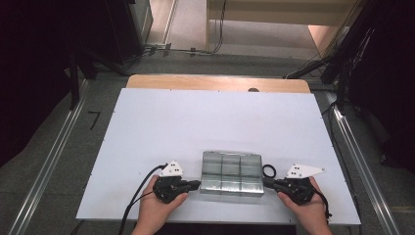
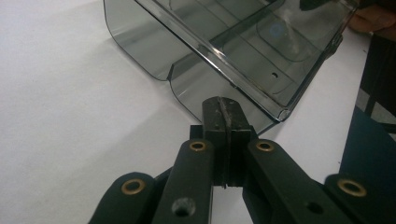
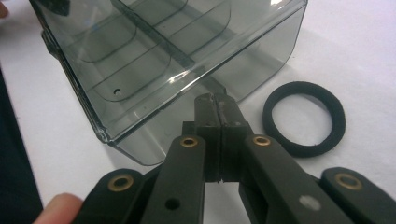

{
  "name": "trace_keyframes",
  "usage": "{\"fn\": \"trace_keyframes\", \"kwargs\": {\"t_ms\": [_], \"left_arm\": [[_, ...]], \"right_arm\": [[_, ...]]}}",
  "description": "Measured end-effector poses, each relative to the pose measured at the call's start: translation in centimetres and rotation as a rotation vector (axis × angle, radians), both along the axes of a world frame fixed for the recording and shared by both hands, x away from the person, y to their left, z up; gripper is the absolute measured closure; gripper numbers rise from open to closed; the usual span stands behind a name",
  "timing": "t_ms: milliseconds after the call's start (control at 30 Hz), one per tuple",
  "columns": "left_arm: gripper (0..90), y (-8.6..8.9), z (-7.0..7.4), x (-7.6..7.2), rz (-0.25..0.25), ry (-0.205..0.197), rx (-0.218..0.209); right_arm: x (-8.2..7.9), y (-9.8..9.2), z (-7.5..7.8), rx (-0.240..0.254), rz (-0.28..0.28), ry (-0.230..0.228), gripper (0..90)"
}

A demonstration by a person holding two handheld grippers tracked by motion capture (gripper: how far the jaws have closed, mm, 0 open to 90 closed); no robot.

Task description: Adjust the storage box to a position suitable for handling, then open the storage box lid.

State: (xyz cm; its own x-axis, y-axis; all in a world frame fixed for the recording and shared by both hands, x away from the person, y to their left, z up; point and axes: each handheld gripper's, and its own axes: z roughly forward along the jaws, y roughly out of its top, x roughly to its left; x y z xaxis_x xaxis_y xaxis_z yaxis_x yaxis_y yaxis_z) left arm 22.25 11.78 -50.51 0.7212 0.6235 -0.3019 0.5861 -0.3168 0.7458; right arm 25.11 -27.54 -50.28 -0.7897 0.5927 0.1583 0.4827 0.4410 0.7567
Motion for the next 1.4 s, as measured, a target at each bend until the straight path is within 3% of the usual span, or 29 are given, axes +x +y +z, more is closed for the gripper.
{"fn": "trace_keyframes", "kwargs": {"t_ms": [400,700,867,1133,1400], "left_arm": [[90.0,0.1,-0.1,-0.3,-0.018,-0.005,0.007],[90.0,0.7,-0.1,-0.2,-0.038,0.002,0.004],[90.0,1.2,0.1,-0.3,-0.064,0.000,-0.019],[90.0,1.2,0.4,-0.4,-0.077,-0.024,-0.021],[90.0,1.2,0.6,-0.5,-0.077,-0.041,-0.020]], "right_arm": [[0.0,-0.1,-0.1,0.016,0.015,-0.008,87.6],[0.0,0.0,-0.1,0.027,0.059,-0.026,87.6],[-0.3,0.2,0.1,0.020,0.079,-0.035,87.6],[-0.9,-0.5,0.2,0.011,0.206,-0.039,87.9],[-1.0,-0.6,0.7,0.022,0.217,-0.052,88.1]]}}
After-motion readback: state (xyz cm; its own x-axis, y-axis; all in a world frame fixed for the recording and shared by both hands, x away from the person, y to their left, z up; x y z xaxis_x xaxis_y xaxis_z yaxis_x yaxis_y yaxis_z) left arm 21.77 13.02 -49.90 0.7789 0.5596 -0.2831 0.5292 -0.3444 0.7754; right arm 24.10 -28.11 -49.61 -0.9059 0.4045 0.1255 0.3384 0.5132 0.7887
